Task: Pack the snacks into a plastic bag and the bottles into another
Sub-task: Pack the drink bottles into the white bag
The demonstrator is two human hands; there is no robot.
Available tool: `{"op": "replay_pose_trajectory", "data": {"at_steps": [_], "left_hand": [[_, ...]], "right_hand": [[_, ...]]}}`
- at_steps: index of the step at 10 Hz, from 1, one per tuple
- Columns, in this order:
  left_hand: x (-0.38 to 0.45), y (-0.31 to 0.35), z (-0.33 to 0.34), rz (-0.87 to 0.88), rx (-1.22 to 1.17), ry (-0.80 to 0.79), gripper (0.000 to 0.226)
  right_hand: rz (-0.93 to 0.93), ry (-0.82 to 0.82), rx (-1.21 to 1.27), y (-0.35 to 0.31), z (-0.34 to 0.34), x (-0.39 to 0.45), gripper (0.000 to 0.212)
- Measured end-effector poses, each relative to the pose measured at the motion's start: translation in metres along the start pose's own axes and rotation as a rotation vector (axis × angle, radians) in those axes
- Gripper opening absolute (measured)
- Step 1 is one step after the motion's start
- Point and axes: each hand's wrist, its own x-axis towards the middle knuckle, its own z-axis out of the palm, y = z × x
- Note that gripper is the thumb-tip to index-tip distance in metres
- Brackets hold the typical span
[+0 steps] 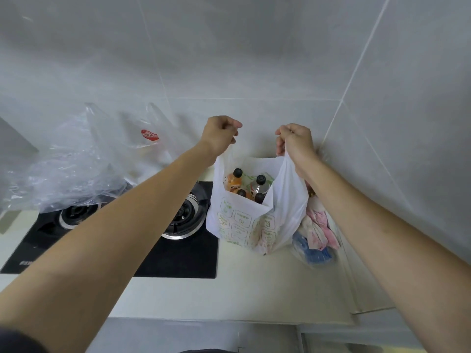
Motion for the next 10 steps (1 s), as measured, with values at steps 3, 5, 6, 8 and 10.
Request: {"op": "replay_pose_trajectory", "data": {"at_steps": [3,5,6,8,10], "left_hand": [[-0.016,-0.008,0.008,-0.002,0.144,-0.075,0.024],[-0.020,-0.017,0.006,0.040,0.254,-0.027,0.021],[-0.025,-0.014,0.005,0.112,0.350,-0.018,0.022],[-0.042,-0.002,-0.002,0.229,0.468,0.036,0.025],[-0.073,0.013,-0.014,0.270,0.590,0.146,0.033]], "right_hand": [[0.018,0.034,-0.155,0.008,-0.011,-0.011,0.016],[-0.031,0.044,-0.197,0.007,-0.018,-0.023,0.014],[-0.044,0.054,-0.240,0.007,-0.021,-0.028,0.005],[-0.189,0.118,-0.433,-0.004,-0.029,-0.040,0.033],[-0.388,0.025,-0.512,-0.011,-0.027,-0.052,0.037]]}}
